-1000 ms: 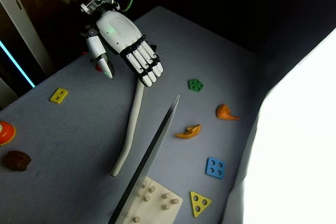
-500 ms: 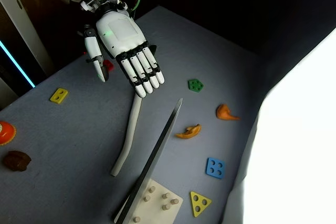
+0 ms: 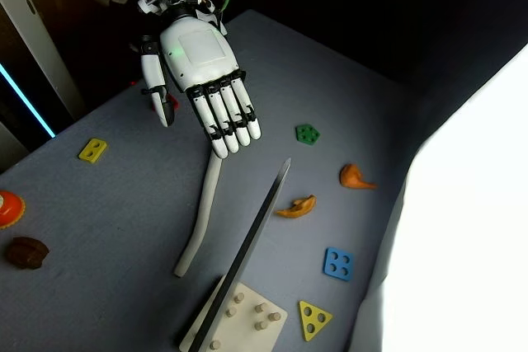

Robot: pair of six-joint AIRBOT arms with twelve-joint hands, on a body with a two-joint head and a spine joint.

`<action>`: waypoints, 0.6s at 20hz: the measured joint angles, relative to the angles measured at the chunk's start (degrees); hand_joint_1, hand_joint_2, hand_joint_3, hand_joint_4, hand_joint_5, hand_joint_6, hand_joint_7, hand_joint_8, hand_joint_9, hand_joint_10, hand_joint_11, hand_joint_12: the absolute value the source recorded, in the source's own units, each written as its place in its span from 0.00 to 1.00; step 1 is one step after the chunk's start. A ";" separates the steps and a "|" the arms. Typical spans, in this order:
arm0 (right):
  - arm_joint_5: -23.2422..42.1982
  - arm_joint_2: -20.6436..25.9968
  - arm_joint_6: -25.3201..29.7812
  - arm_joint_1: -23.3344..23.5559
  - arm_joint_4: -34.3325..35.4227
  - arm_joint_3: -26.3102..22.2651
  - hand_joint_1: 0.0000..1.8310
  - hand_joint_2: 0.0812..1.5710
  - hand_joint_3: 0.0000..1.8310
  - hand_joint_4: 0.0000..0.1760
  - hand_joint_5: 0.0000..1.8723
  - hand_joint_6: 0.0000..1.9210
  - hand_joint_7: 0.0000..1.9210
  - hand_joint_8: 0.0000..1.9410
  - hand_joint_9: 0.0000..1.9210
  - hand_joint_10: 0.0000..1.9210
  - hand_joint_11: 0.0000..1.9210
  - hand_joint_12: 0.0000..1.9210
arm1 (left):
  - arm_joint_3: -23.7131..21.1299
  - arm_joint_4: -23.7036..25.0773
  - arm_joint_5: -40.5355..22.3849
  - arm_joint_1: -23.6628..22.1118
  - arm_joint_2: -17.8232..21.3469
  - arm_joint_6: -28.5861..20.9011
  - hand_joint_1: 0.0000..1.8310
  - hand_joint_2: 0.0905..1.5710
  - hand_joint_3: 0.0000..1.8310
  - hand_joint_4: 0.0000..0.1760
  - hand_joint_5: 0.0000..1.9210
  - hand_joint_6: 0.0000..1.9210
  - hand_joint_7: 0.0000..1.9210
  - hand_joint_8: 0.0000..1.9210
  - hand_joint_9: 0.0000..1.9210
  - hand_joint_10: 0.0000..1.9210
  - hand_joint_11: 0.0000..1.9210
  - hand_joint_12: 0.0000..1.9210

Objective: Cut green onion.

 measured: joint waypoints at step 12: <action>-1.40 -2.21 -0.04 -1.05 0.09 1.51 0.90 0.52 0.35 1.00 0.69 1.00 0.78 1.00 0.84 1.00 0.86 1.00 | 0.98 -2.01 -1.16 -1.03 -0.02 0.20 0.13 0.88 0.00 0.00 0.06 0.00 0.07 0.00 0.04 0.00 0.00 0.03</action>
